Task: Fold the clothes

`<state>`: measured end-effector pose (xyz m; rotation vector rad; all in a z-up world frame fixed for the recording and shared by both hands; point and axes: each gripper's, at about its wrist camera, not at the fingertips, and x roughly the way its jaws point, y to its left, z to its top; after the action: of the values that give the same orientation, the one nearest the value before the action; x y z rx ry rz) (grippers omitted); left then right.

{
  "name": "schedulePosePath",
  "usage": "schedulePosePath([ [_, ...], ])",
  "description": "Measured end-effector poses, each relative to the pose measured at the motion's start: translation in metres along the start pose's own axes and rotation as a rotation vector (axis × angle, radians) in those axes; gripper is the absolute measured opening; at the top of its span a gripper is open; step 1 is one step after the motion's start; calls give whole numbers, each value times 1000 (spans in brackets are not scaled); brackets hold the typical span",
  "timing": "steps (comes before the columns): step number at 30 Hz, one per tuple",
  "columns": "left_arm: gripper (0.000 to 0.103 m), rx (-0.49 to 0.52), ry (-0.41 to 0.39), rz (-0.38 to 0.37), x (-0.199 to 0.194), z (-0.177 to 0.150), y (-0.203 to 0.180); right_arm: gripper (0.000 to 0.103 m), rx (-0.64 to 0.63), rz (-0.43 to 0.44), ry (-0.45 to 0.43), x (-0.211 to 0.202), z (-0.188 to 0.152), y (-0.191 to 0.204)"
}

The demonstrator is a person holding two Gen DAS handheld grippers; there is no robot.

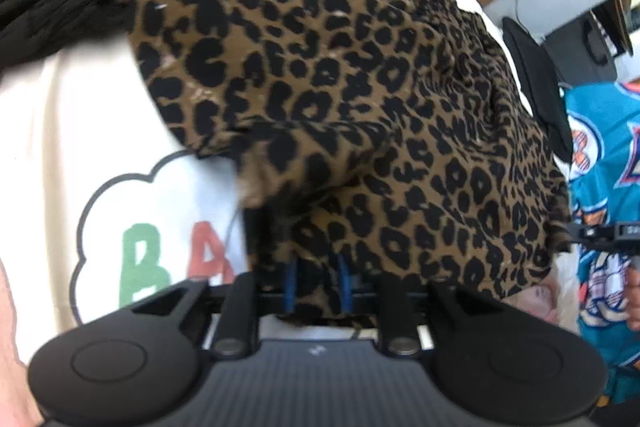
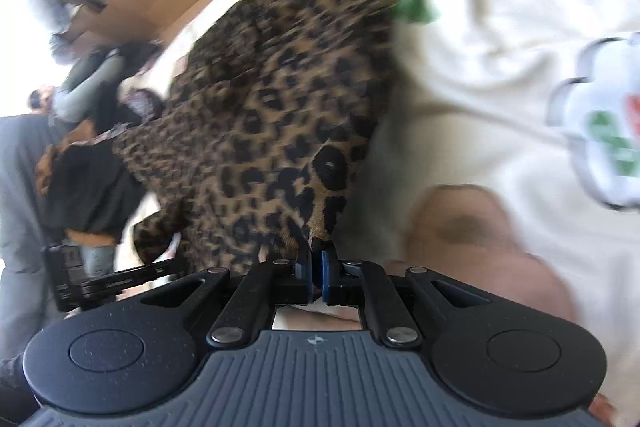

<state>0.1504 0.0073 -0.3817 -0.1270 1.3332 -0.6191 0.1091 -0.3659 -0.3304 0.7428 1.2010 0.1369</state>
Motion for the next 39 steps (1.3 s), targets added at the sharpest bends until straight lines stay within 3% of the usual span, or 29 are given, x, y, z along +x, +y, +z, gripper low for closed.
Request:
schedulePosePath([
  [1,48,16,0,2,2,0,-5,2,8,-19,-10,-7,-2,-4],
  [3,55,50,-1,8,5,0,-14,2,31,-52,-33,-21,-5,-14],
  [9,55,115,5,85,9,2,-26,6,81,-103,-92,-28,-11,-49],
  [11,55,118,3,102,6,1,-23,15,132,-69,-117,-29,-11,-65],
  [13,58,118,6,107,6,1,-23,47,169,-45,-152,-29,-10,-76],
  [19,68,149,2,113,16,-1,-35,49,157,-30,-129,-3,2,-83],
  [20,67,151,-1,117,17,-1,-36,49,146,-30,-115,4,3,-79],
  [24,12,172,11,176,16,0,-34,47,116,-27,-60,23,0,-66],
  [25,7,150,21,160,14,2,-30,47,113,-30,-46,28,-2,-65],
  [30,6,116,29,130,5,11,-24,47,78,-28,-34,32,-7,-57],
  [38,6,91,-19,148,-4,19,-19,47,96,30,-42,41,-9,-62],
  [39,6,85,-24,145,-5,21,-19,42,90,40,-43,40,-9,-64],
])
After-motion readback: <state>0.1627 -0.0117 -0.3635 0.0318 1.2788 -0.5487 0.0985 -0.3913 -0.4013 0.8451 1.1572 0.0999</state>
